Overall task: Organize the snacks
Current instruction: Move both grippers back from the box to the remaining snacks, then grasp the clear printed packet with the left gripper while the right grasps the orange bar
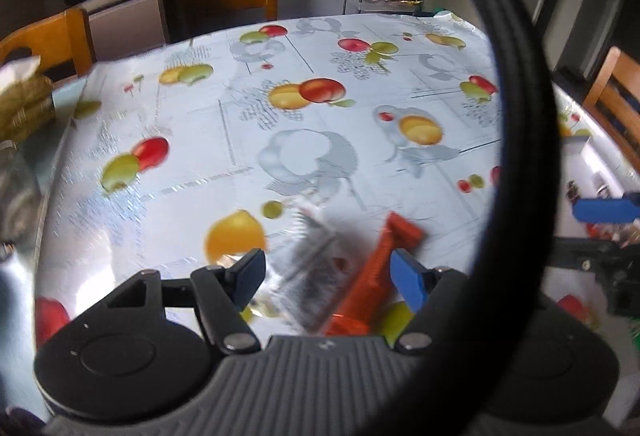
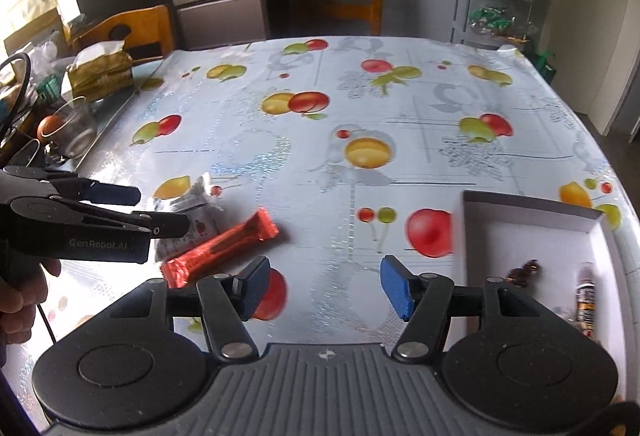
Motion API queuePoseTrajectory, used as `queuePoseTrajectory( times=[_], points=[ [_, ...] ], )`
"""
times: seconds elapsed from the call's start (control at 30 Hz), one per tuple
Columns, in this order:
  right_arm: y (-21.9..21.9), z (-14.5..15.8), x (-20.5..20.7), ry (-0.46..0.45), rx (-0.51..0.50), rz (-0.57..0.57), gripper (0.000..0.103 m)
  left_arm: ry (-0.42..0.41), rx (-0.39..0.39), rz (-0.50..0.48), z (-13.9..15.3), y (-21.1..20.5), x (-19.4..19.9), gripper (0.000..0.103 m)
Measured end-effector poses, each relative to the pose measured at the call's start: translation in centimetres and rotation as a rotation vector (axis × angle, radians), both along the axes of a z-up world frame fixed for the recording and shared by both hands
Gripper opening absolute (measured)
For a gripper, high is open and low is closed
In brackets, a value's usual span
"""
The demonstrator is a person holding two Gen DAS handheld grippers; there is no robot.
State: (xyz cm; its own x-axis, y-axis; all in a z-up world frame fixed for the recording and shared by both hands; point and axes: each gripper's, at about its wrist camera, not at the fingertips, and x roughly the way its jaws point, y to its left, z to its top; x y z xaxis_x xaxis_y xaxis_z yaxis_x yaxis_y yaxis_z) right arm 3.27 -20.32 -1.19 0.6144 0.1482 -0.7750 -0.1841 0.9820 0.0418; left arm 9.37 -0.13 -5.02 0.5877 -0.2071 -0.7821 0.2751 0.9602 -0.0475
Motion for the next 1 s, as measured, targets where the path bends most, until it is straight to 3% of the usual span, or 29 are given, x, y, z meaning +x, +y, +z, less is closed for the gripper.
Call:
queuePoseTrajectory(
  times=[0.3, 0.47, 0.8, 1.0],
  points=[
    [3.1, -0.6, 0.9, 0.029, 0.002, 0.005, 0.067, -0.014, 0.089, -0.154, -2.1, 1.3, 2.4, 0.069],
    [3.4, -0.8, 0.9, 0.046, -0.005, -0.017, 0.069, 0.032, 0.119, -0.241, -4.0, 1.4, 3.4, 0.069],
    [5.0, -1.3, 2.0, 0.069, -0.009, -0.035, 0.070, 0.056, 0.076, -0.265, -5.2, 1.2, 4.2, 0.071],
    [6.2, -2.5, 3.5, 0.115, 0.026, -0.054, 0.070, 0.041, 0.058, -0.214, -5.3, 2.3, 3.4, 0.056]
  ],
)
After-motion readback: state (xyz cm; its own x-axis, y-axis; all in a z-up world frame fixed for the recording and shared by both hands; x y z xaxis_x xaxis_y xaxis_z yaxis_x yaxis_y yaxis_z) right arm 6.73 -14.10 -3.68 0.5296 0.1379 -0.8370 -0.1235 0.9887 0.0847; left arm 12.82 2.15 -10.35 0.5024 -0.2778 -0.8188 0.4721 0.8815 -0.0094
